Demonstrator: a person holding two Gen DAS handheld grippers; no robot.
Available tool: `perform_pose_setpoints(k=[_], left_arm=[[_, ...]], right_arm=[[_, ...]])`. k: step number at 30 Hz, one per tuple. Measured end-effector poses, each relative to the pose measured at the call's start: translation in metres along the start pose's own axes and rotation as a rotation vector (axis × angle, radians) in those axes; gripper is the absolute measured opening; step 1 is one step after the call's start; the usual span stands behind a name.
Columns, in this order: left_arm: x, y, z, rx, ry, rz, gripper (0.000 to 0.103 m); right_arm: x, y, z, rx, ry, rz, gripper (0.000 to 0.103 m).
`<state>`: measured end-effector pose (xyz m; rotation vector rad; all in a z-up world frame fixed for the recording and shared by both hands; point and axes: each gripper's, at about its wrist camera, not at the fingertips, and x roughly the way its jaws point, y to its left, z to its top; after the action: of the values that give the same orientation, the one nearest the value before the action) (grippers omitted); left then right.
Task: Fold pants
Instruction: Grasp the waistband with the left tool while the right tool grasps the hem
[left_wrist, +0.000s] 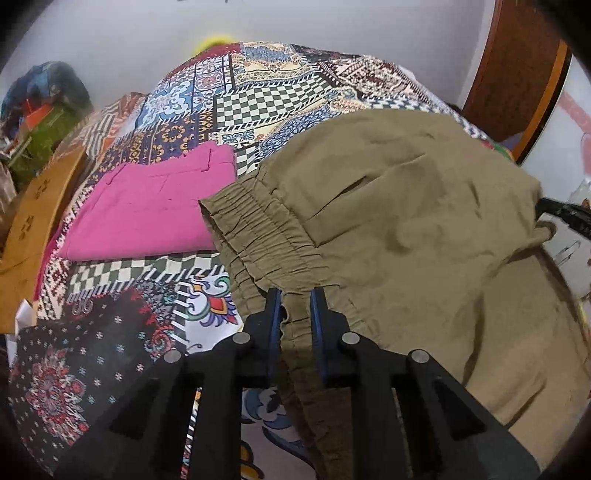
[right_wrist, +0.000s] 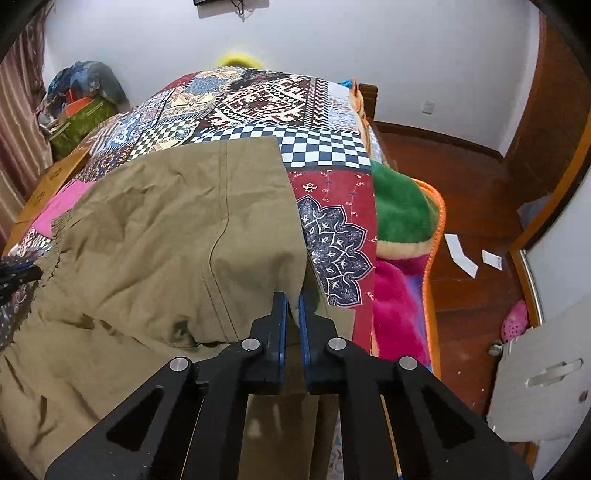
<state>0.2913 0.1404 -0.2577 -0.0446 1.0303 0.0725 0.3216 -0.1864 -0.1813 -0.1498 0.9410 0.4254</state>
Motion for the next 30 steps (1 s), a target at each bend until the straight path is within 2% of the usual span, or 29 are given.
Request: perform_pose_setpoints(k=[4,10,14,16,17,21,25,30], left_arm=[[0.013,0.001,0.004,0.032,0.009,0.063,0.016],[0.012,0.019,0.009,-0.023,0.014,-0.013,0.017],[-0.003,0.035,0.011,-0.054,-0.014,0.005,0.020],[-0.009,0.047,0.014,-0.087,-0.036,0.013,0.031],[-0.011,0.052,0.016,-0.098,-0.047,0.023,0.033],[-0.011,0.068,0.030,-0.132,-0.073,0.035,0.035],[0.002,0.071,0.045,-0.125,-0.070,0.019,0.035],[0.029,0.069,0.060,-0.125,-0.033,-0.046,0.035]], right_arm=[[-0.005,0.004,-0.002,-0.009,-0.029,-0.041,0.005],[0.001,0.004,0.002,-0.015,0.001,-0.072,0.005],[-0.007,0.002,0.005,-0.012,0.011,-0.046,0.006],[-0.013,-0.001,0.009,-0.003,0.004,-0.031,0.009],[-0.015,0.000,0.010,-0.003,-0.002,-0.031,0.014],[-0.022,0.005,0.027,-0.023,-0.038,-0.050,0.033],[-0.018,0.013,0.051,-0.060,-0.064,-0.047,0.033],[0.000,0.019,0.082,-0.094,-0.075,-0.033,0.035]])
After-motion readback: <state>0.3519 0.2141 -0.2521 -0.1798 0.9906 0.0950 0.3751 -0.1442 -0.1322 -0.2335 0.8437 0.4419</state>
